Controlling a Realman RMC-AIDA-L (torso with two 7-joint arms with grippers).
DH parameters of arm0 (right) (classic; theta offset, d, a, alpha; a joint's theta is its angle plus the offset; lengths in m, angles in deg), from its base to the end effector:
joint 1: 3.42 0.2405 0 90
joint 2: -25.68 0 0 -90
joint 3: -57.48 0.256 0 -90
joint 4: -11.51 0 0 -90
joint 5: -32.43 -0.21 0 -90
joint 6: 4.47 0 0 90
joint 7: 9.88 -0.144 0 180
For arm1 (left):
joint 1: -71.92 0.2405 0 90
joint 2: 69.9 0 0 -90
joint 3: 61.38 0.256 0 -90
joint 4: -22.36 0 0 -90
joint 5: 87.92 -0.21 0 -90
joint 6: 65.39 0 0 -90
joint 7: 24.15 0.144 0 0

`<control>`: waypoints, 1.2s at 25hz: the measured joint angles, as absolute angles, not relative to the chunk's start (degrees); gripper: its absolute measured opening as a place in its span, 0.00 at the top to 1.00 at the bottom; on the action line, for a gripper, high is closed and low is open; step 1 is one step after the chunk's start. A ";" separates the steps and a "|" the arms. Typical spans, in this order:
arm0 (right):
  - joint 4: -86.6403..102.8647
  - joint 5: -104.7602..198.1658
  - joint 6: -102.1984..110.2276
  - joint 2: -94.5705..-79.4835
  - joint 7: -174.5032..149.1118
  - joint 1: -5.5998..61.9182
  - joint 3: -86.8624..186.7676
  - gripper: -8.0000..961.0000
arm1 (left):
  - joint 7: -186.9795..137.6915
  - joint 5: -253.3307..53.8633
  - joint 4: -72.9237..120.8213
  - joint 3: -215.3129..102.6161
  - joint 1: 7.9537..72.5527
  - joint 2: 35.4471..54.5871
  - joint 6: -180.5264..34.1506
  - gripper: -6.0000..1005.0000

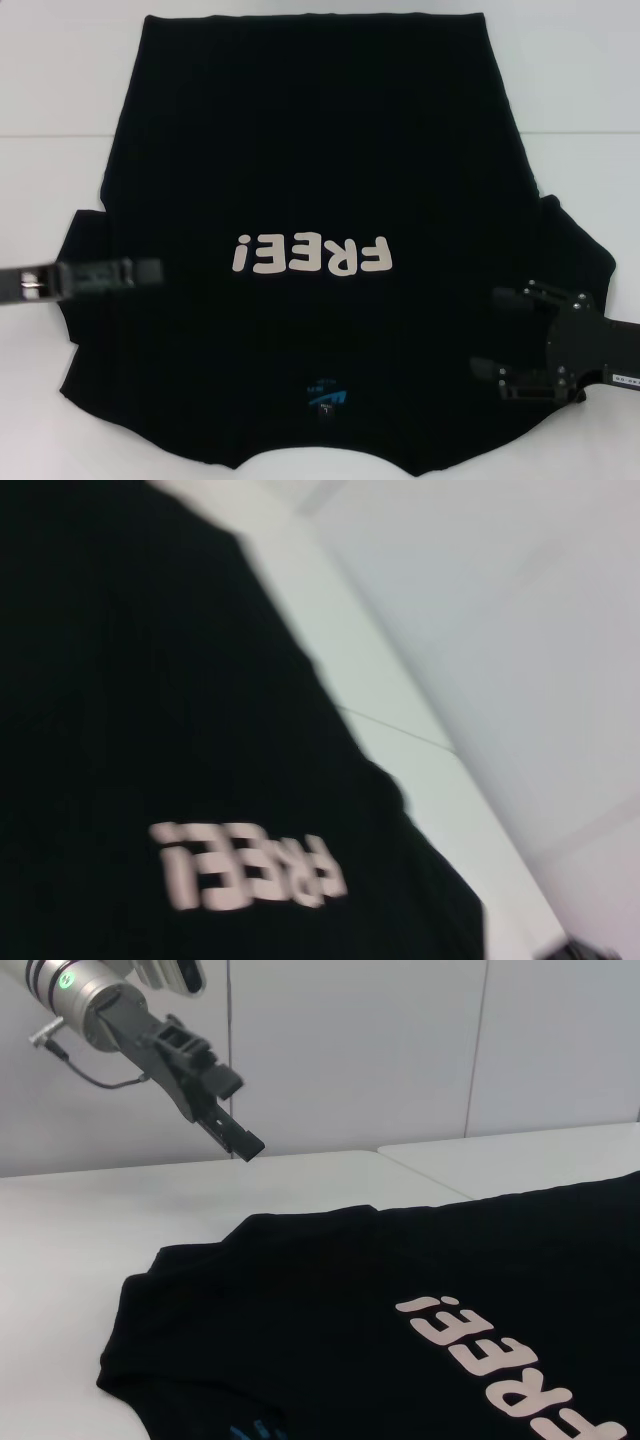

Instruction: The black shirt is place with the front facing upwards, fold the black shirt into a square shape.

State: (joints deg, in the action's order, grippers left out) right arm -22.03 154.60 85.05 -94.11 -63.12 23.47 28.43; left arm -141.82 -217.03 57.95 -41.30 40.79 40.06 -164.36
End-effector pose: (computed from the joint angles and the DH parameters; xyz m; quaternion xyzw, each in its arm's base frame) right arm 0.3016 0.3012 -0.0065 -0.9547 0.0906 0.2056 0.1949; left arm -0.3095 0.3226 0.0795 -0.7969 -0.5409 -0.2557 0.0835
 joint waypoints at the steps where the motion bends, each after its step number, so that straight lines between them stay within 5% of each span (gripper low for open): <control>1: -22.04 154.60 85.08 -94.11 -63.19 23.48 28.43 0.02 | -145.23 -217.17 58.01 -41.26 40.76 39.43 -163.61 0.08; 9: -22.03 154.60 85.10 -94.11 -63.29 23.49 28.45 0.02 | -165.29 -223.30 58.72 -42.30 40.72 36.74 -156.94 0.08; 30: -21.80 154.60 84.03 -94.19 -64.11 23.83 28.03 0.02 | -169.06 -227.11 53.85 -41.88 40.37 37.39 -141.44 0.08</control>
State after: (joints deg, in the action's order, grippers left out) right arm -21.80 154.60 84.03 -94.19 -64.11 23.83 28.03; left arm -169.06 -227.11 53.85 -41.88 40.37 37.39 -141.44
